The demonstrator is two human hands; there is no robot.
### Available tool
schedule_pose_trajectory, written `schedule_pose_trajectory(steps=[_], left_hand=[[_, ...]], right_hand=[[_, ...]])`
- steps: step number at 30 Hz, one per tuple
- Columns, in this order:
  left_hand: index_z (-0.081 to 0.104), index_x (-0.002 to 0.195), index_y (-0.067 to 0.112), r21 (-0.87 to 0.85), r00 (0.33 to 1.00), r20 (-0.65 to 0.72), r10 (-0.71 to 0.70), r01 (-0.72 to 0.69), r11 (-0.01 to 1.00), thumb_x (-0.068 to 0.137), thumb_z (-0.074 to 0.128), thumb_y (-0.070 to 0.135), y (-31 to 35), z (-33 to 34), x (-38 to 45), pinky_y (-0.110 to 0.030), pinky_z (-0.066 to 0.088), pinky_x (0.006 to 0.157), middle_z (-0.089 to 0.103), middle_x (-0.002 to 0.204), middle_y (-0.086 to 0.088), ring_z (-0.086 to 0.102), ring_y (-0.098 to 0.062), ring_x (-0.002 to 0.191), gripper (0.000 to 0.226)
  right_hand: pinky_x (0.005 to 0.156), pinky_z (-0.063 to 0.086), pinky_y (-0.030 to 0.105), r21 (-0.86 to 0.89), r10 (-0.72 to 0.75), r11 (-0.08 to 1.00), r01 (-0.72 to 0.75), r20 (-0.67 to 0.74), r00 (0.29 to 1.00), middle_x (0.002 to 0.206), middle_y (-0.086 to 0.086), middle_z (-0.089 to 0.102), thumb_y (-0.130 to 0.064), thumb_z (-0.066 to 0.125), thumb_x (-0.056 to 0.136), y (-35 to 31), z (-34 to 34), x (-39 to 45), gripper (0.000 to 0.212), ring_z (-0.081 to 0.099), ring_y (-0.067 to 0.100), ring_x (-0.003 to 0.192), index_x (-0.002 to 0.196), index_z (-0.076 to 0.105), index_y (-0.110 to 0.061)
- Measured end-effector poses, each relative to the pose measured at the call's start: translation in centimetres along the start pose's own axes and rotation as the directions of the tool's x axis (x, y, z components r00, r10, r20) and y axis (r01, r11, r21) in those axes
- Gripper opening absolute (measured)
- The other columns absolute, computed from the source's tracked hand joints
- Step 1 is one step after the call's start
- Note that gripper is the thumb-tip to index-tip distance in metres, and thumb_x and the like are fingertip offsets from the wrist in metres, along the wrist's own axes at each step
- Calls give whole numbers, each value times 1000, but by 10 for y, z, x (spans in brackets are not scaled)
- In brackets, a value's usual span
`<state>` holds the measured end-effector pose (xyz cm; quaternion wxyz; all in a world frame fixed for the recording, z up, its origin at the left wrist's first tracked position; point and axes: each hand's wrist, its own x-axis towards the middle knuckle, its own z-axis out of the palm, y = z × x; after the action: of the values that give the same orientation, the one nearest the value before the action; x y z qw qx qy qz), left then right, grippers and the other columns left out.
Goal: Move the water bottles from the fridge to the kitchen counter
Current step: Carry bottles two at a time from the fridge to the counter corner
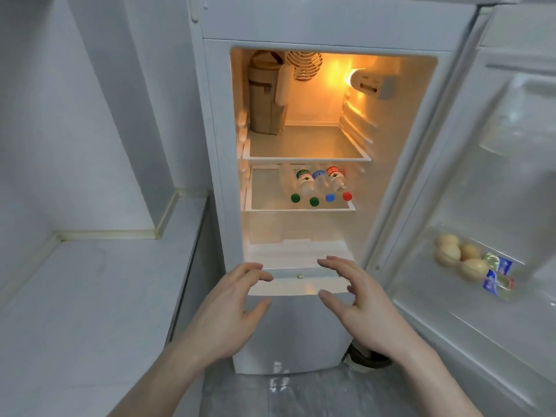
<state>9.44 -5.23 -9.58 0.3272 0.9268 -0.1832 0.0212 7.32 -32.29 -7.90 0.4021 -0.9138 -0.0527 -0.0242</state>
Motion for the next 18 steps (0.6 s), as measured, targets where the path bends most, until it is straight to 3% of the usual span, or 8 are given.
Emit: schedule_pose_trajectory(steps=[2,4,6,9,13,18], left_hand=[[53,131,45,13,1000,0,21,-21,1000,99,58,45,-5,4,24,-17,41,101,35,145,32,48,7,122,32],[52,132,45,22,1000,16,25,-25,999,99,57,45,-11,7,48,-20,43,102,35,145,32,45,4,128,33],[51,132,45,36,999,28,28,-29,999,99,58,44,-17,9,72,-16,41,93,36,141,33,48,3,122,34],[49,134,46,52,999,48,0,-3,999,99,57,45,-27,12,118,-17,37,94,36,138,34,48,4,121,36],[44,138,47,98,994,98,-50,40,994,99,57,48,-37,21,185,-19,39,87,36,144,29,57,2,88,41],[39,143,47,141,977,158,-143,121,983,98,60,48,-45,47,266,-31,48,103,35,156,17,55,-9,105,50]], right_hand=[[120,37,34,10,0,1000,0,-13,1000,151,-40,38,-38,67,99,7,-2,22,49,41,-9,140,143,51,-55],[120,38,32,24,7,1000,-7,-11,1000,149,-40,38,-38,67,99,15,-3,46,49,41,-9,140,143,51,-54],[119,38,31,26,8,1000,-8,-10,1000,150,-37,40,-37,67,99,23,-4,70,49,41,-7,140,143,51,-53],[115,40,29,42,3,999,-3,7,1000,152,-30,42,-37,67,99,39,-8,114,49,43,-4,137,144,51,-50],[114,43,31,33,19,999,-20,25,1000,153,-26,42,-38,67,99,62,-13,171,51,45,1,136,146,50,-47],[115,44,33,27,75,997,-76,48,996,156,-19,42,-38,69,98,94,-10,242,55,46,9,138,148,47,-46]])
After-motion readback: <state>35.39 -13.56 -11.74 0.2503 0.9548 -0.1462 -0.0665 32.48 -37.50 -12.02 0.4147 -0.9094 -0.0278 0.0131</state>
